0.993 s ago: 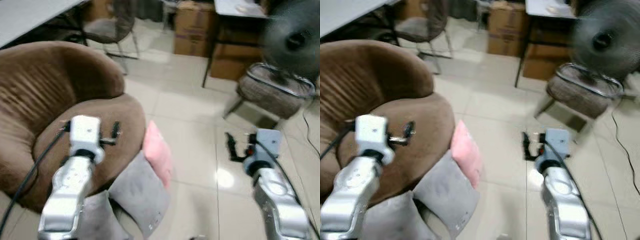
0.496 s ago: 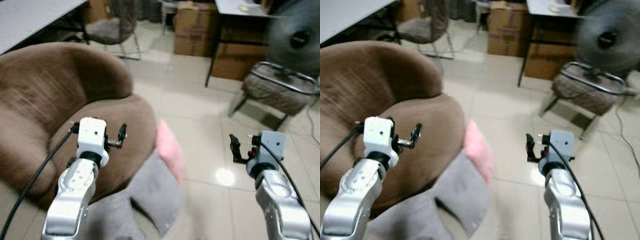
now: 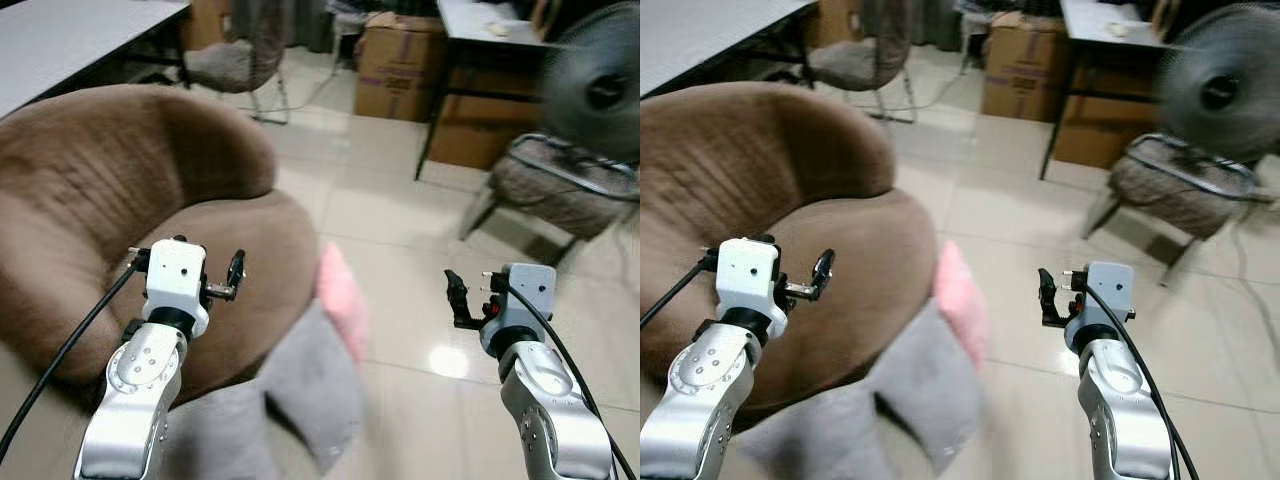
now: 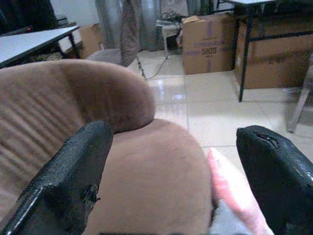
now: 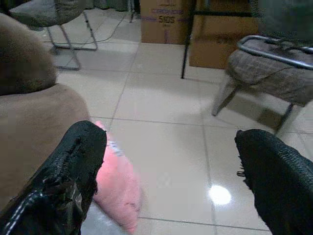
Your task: Move the pillow to the sofa from floor
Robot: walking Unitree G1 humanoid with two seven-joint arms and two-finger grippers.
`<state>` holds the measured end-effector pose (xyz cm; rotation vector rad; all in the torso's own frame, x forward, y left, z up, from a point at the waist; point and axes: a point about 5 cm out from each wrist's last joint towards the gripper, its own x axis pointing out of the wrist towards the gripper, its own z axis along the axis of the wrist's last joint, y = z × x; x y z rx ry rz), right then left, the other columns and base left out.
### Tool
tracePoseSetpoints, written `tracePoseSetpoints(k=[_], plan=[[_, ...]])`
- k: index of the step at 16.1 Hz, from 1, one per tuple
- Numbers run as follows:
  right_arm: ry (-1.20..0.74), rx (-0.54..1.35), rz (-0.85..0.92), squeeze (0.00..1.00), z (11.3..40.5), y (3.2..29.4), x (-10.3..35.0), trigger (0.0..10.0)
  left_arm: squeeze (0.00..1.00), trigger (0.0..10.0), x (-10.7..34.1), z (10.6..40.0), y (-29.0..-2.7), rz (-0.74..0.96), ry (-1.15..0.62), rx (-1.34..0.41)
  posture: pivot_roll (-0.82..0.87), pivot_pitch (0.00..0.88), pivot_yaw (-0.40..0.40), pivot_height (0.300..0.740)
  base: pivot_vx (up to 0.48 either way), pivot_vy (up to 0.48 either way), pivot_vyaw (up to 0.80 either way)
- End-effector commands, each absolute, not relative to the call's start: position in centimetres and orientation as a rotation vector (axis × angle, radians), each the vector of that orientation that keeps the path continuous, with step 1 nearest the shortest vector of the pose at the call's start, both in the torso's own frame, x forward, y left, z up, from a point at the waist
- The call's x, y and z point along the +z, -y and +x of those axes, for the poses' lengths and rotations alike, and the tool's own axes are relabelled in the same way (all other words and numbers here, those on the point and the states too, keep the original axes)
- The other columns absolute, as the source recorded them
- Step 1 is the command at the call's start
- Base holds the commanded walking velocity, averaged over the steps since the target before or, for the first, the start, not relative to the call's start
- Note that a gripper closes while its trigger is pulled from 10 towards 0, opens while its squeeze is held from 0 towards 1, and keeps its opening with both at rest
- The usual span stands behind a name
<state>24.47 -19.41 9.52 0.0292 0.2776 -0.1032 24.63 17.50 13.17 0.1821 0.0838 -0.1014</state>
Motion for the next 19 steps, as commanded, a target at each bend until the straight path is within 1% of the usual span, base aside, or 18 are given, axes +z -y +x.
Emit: tracePoseSetpoints(k=[1,8,12,13,19], plan=[[-0.265,-0.116,0.023,0.00,24.5,19.8,9.9,10.0,0.00,10.0,13.4,24.5,-16.9,0.183,-0.067,-0.122,0.02,0.000,0.008,0.740,0.000,-0.480,0.00],[-0.272,-0.108,0.019,0.00,24.5,19.9,9.8,10.0,0.00,10.0,13.2,24.2,-16.8,0.144,-0.083,-0.122,0.02,0.000,0.008,0.740,0.000,0.000,0.00],[-0.270,-0.091,0.017,0.00,24.6,19.9,9.9,10.0,0.00,10.0,13.1,23.9,-17.0,0.147,-0.090,-0.114,0.03,0.000,0.004,0.740,0.000,0.430,0.00],[-0.265,-0.047,-0.031,0.00,24.7,19.7,10.0,10.0,0.00,10.0,13.0,23.8,-17.2,0.148,-0.093,-0.110,0.03,0.000,0.004,0.740,0.000,0.454,0.00],[-0.272,0.019,-0.045,0.00,24.3,19.4,9.9,10.0,0.00,10.0,12.8,23.3,-17.6,0.148,-0.106,-0.098,0.03,0.000,0.004,0.740,0.000,0.453,0.80]])
